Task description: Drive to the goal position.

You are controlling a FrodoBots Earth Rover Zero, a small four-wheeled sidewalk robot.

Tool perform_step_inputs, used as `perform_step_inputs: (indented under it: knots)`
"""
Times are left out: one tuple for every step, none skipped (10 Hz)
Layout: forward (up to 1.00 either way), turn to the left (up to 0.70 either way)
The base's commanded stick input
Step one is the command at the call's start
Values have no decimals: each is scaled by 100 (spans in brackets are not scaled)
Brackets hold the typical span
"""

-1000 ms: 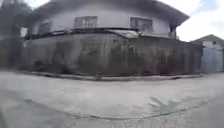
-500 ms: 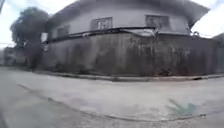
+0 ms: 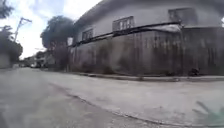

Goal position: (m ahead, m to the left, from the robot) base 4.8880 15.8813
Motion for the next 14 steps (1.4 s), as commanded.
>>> perform_step_inputs:
  knots:
    - [0,70]
    - [5,69]
    - [32,64]
    - [59,59]
    - [70,0]
    - [70,0]
    - [70,0]
    - [70,0]
    - [70,0]
    - [70,0]
    - [70,0]
    - [70,0]
    - [70,0]
    - [70,0]
